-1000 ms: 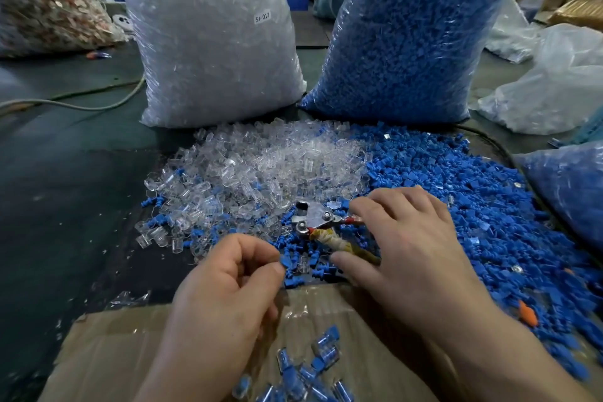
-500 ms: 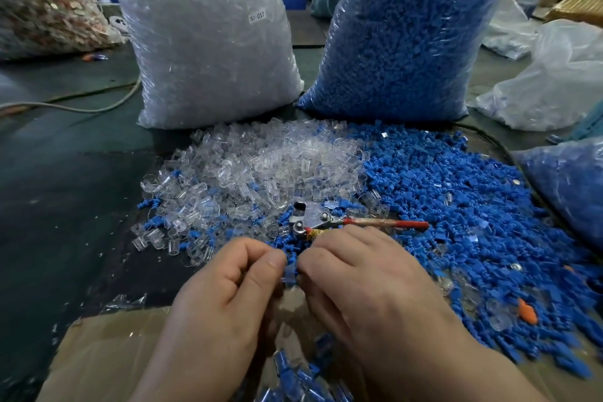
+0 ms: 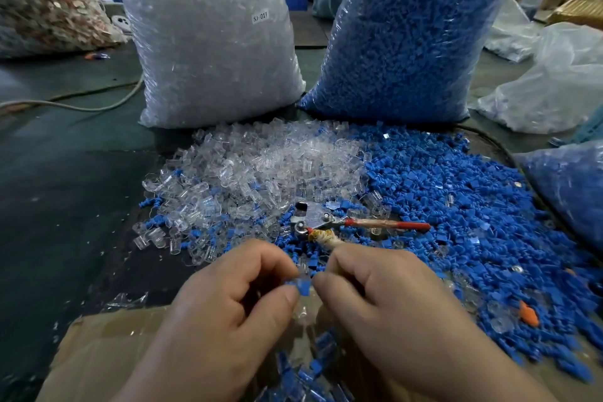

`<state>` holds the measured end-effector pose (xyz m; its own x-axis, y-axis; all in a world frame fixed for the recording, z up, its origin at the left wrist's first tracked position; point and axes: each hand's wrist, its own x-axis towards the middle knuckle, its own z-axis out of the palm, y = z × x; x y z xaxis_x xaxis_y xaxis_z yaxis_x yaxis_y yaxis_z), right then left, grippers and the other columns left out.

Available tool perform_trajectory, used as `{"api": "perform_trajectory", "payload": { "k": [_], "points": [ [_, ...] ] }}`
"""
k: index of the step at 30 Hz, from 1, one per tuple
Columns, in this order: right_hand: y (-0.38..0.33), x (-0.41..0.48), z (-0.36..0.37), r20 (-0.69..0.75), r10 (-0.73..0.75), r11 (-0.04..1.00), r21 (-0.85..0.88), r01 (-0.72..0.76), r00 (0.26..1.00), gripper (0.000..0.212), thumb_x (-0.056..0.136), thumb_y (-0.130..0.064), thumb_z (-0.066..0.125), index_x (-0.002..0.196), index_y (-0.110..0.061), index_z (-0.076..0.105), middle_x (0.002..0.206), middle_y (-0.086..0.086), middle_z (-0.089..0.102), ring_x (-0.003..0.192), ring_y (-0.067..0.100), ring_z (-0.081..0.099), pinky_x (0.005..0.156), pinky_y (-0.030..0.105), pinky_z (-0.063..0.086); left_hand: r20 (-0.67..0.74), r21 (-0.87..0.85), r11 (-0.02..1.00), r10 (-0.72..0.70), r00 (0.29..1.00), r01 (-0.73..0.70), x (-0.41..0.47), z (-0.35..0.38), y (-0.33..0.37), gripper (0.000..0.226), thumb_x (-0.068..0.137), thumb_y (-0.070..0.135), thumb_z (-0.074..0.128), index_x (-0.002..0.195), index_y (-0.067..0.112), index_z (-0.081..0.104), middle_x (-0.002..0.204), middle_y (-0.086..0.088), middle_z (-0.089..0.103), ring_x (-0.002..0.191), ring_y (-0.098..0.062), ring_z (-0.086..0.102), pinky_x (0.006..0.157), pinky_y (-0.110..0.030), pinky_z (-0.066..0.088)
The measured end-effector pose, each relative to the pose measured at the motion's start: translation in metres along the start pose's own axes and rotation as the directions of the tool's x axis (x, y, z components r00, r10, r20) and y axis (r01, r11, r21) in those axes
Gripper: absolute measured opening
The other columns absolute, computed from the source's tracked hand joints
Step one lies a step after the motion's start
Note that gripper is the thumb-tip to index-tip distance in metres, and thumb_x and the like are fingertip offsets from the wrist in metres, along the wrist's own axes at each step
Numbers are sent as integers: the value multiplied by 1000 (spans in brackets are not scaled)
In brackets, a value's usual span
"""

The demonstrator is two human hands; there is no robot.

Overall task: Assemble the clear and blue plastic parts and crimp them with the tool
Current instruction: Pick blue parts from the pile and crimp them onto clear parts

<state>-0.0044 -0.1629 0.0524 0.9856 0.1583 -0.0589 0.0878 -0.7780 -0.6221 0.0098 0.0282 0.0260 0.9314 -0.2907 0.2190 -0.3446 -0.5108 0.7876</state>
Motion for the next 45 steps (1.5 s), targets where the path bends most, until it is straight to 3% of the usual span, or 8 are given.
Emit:
{"api": "perform_trajectory", "payload": {
  "k": [4,14,18,21,26,31,38,45],
  "points": [
    [0,-4,6,57,-123,915,-381,136,991,28,94,-57,31,99,-33,46,90,-11,54,81,12,54,60,33,37,112,260,966,-29,993,-1,5,-1,-9,11,83,46,58,94,48,55,97,31,60,87,2,59,64,-18,48],
    [3,-2,11,289,-163,900,-349,262,943,26,90,-47,38,81,-26,49,78,-6,58,70,19,55,62,38,49,348,260,954,51,936,-149,1,1,-3,19,79,55,51,87,41,60,85,24,60,79,-1,61,63,-31,53],
    [11,2,6,147,-66,918,-379,118,987,31,94,-56,37,81,-30,48,74,-11,54,66,7,52,60,33,48,72,387,922,-32,997,2,2,-1,-7,21,83,67,50,84,47,55,80,24,61,72,6,61,52,-12,40],
    [16,5,9,0,-47,894,-447,42,999,39,90,-72,35,95,-34,46,81,-14,56,72,12,56,63,36,52,-222,528,806,-175,959,269,8,-8,-20,62,69,85,32,108,41,53,93,18,60,75,-2,59,60,-30,55],
    [13,18,23,-55,-42,854,-521,7,998,58,83,-80,36,121,-37,41,106,-12,60,74,22,52,47,29,26,-199,707,585,-374,906,397,12,-11,-27,88,61,98,28,125,38,39,113,10,62,88,-14,58,73,-35,56],
    [10,27,33,-49,-126,848,-523,83,991,57,88,-74,37,129,-34,37,117,-3,59,93,27,62,51,33,26,-45,695,694,-220,974,189,16,6,-19,55,81,73,49,129,47,46,104,23,53,86,-2,52,66,-22,43],
    [16,33,36,-90,-210,852,-505,137,974,27,96,-54,43,106,-29,49,92,-4,60,74,26,61,44,31,15,11,531,846,-70,997,54,17,16,-21,31,87,31,71,118,31,69,103,19,57,84,-5,52,70,-10,33],
    [19,33,34,-115,-236,904,-389,175,965,11,98,-37,47,101,-27,51,86,-6,57,70,22,53,52,34,30,32,444,896,-39,999,21,17,16,-23,21,88,29,69,109,29,73,102,20,57,89,-1,54,75,-8,34]
  ]
}}
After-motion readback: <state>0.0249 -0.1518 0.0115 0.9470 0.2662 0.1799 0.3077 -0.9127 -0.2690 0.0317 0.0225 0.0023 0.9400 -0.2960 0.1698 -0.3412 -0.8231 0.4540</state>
